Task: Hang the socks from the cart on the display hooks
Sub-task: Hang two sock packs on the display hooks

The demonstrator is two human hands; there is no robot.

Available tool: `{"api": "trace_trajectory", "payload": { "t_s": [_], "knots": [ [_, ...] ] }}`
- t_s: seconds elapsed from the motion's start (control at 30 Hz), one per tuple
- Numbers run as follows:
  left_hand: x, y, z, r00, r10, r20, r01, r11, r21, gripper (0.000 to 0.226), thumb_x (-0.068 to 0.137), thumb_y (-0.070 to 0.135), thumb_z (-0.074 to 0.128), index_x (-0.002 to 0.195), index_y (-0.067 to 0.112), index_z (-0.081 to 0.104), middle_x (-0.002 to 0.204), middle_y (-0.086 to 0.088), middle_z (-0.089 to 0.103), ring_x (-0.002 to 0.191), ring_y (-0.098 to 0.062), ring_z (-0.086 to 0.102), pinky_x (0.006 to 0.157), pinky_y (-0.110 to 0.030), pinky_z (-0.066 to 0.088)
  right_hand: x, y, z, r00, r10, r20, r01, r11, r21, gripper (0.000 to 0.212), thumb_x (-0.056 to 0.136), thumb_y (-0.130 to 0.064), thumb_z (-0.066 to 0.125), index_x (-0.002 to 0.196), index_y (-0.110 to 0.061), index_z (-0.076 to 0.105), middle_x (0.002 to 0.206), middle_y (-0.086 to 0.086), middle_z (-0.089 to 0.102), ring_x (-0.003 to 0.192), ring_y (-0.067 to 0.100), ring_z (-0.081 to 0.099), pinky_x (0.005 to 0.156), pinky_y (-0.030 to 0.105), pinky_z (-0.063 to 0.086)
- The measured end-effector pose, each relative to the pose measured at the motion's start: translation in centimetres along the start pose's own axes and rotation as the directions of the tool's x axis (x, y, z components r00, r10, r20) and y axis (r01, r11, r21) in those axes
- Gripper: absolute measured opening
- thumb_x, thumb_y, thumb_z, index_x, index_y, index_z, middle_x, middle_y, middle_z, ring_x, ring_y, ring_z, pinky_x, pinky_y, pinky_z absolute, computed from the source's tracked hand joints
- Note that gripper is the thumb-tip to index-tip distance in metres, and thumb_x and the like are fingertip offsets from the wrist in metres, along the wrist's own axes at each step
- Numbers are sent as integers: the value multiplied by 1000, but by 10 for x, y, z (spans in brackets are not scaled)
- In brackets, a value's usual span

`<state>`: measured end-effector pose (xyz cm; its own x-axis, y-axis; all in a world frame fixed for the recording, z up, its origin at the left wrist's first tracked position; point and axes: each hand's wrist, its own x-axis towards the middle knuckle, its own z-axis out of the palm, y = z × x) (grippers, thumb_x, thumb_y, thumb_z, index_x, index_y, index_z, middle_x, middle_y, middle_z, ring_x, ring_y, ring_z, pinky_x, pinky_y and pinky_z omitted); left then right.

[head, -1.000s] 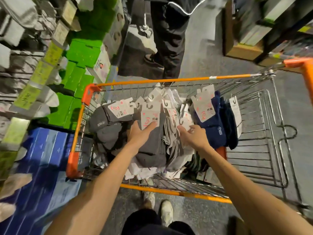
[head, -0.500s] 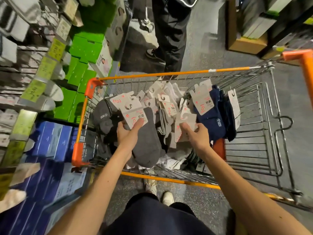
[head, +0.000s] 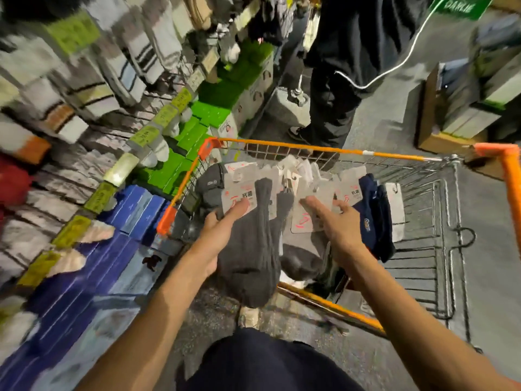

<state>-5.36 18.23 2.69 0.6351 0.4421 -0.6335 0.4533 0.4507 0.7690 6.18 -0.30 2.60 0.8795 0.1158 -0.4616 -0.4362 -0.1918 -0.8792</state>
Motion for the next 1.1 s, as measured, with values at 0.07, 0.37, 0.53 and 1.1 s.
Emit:
{"api": "trace_trajectory", "payload": {
  "t_s": [0.07,0.37,0.53,1.1],
  "knots": [
    [-27,1,0,1000,-6,-8,6,999,-41,95,62,75,71,140,30,41,142,6,47,134,-22,46,114,-44,34,-16,-14,1,987,55,149,-65,996,62,47,79,-36,83,110,-3,69,95,13,77,87,26,74,74,37,57],
    [-136,-10,-30,970,128,-208,-171,964,-205,94,42,79,83,126,42,60,141,6,55,130,-18,52,112,-47,39,-104,-64,13,637,91,765,-294,947,132,36,89,-43,57,101,-14,75,104,9,76,91,20,74,77,32,59],
    [-210,10,-61,904,181,-387,-309,902,-300,55,73,53,76,122,34,59,111,8,72,91,-15,71,86,-32,54,-167,-74,51,504,-106,858,-79,983,167,46,74,-27,71,116,-8,65,99,3,77,87,15,74,72,27,59],
    [-448,28,-239,390,439,-809,-787,616,-46,24,91,28,67,106,10,71,94,-5,78,85,-19,75,74,-31,61,-439,-125,223,-123,-367,922,250,888,386,36,72,-17,74,107,-12,72,107,4,77,101,18,73,87,31,59]
  ]
}}
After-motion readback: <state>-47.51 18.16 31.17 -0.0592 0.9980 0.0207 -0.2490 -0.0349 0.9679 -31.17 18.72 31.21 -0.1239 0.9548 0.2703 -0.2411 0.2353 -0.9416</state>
